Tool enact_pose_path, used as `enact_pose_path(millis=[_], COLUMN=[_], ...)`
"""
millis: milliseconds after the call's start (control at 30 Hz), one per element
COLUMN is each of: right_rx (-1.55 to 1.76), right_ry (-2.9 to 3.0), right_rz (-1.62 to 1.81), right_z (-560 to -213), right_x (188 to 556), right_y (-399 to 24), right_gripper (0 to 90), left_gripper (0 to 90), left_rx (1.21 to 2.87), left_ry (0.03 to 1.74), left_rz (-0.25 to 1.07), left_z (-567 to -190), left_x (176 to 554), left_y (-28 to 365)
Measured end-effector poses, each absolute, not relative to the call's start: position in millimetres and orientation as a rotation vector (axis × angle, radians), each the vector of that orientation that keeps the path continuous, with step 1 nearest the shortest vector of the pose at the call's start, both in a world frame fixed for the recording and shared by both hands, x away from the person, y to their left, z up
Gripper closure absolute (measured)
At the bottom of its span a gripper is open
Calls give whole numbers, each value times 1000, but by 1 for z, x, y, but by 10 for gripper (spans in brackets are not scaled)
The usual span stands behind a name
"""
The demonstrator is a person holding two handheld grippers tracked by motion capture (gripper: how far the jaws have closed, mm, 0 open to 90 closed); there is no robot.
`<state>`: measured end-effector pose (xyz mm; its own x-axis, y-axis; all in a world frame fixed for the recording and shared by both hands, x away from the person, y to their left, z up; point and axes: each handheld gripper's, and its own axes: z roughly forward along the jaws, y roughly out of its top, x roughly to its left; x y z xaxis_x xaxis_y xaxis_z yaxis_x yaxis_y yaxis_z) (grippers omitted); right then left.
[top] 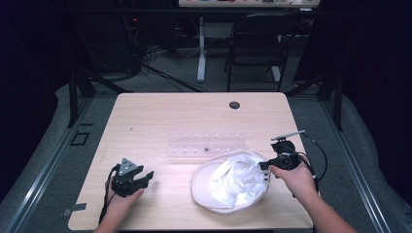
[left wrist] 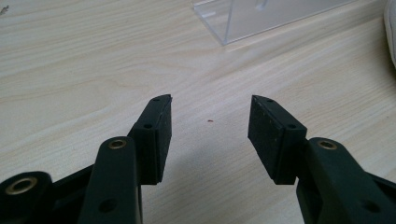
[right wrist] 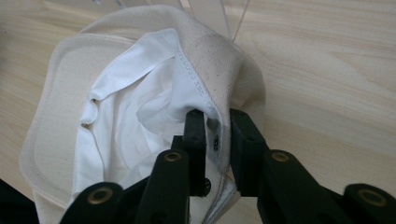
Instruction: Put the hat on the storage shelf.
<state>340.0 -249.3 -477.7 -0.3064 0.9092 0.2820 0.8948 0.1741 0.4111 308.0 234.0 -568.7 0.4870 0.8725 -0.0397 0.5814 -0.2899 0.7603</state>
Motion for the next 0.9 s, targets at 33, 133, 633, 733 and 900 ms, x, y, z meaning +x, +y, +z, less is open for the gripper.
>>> enact_pose_path(millis=[33,133,633,733,900], right_rx=[1840,1835,1980,2007,2037], right_ry=[2388,2406,2405,2382,2394], right_rz=[782,735,699,693,656], right_z=[-477,-474,-485,-489,-492], right_x=[340,341,340,339,339], right_y=[-248,-247,-243,-242,-248], right_gripper=[751,712,561,561,544], left_gripper=[498,498,497,497,497], left_rx=[1996,1993,1986,1986,1984], left_ry=[1197,1198,1200,1199,1198], left_rz=[505,505,503,503,501], left_z=[-569,-569,-568,-568,-568], left_x=[308,308,308,308,307], left_y=[234,234,234,234,234])
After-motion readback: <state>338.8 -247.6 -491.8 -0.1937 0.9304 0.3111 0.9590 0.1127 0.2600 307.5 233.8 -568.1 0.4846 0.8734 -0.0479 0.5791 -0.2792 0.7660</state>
